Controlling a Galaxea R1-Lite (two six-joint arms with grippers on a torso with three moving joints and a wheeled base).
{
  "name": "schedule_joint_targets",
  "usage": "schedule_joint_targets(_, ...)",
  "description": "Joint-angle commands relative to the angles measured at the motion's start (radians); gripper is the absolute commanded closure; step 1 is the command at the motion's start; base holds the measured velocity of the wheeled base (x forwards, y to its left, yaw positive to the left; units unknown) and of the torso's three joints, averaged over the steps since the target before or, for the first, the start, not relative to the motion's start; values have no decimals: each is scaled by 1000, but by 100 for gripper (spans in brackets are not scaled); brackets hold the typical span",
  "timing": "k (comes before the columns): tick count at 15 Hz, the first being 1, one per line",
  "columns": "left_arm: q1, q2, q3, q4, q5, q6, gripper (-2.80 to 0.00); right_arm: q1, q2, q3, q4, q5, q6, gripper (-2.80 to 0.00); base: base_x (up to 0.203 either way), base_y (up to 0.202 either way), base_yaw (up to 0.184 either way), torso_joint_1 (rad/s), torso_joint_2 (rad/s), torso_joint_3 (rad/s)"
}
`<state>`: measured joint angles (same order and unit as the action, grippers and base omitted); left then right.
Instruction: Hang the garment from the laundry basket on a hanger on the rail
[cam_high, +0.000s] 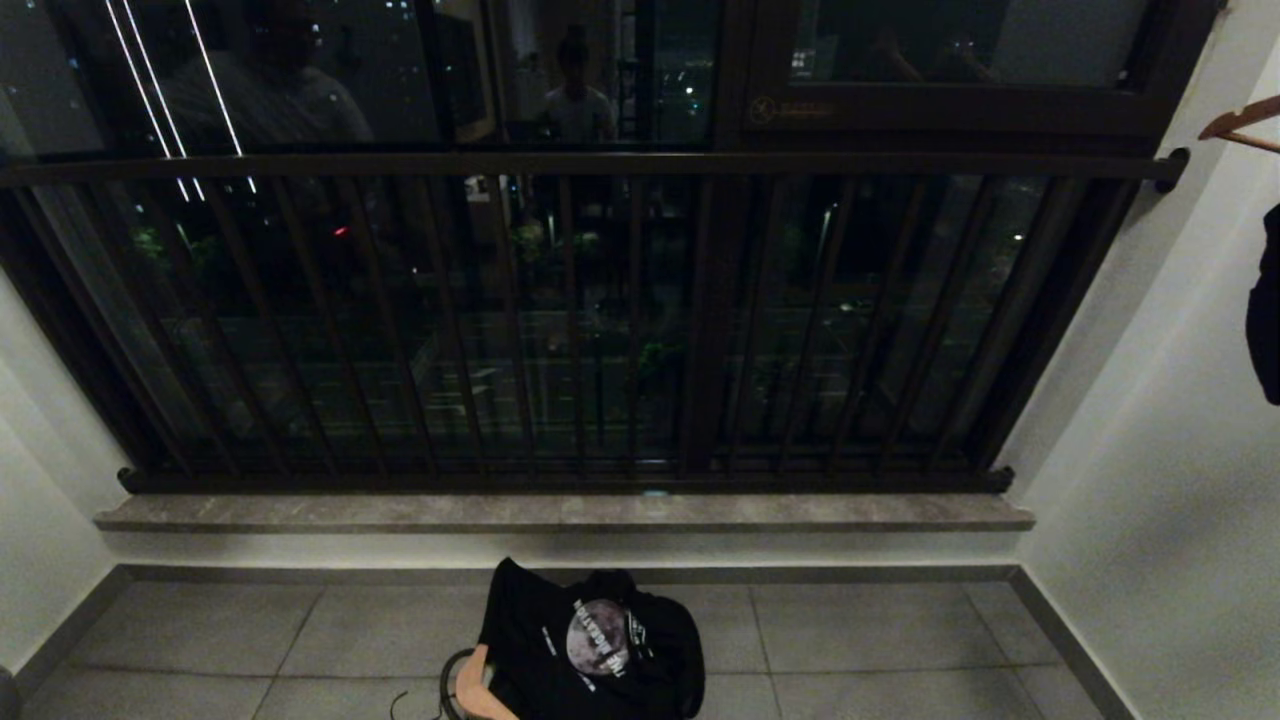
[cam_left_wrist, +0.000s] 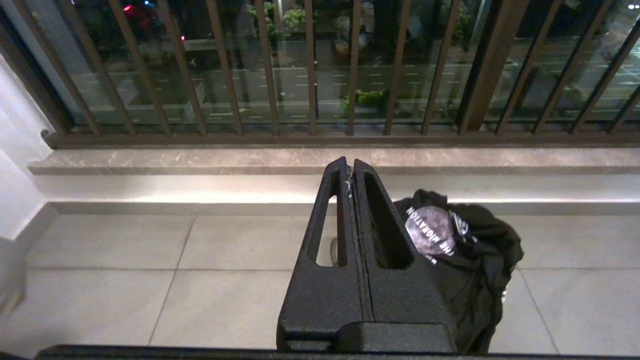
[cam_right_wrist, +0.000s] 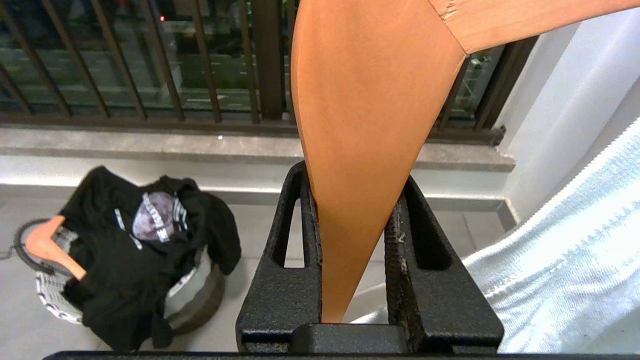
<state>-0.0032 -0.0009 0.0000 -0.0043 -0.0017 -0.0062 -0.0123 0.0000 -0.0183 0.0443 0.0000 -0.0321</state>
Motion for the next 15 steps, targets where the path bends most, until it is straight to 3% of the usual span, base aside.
schedule_joint_targets(1,0,1,2,0,0,-1,0,0,2,0,0,0,0,0,0,0,0,234,-554,-334)
schedule_joint_targets(7,0,1,2,0,0,-1,0,0,2,-2,3,0,-2,0,0,0,0,256,-588,-334)
schedule_joint_targets(15,0,1,2,0,0,0,0,0,2,-2,3,0,-2,0,0,0,0,170,-372,-206)
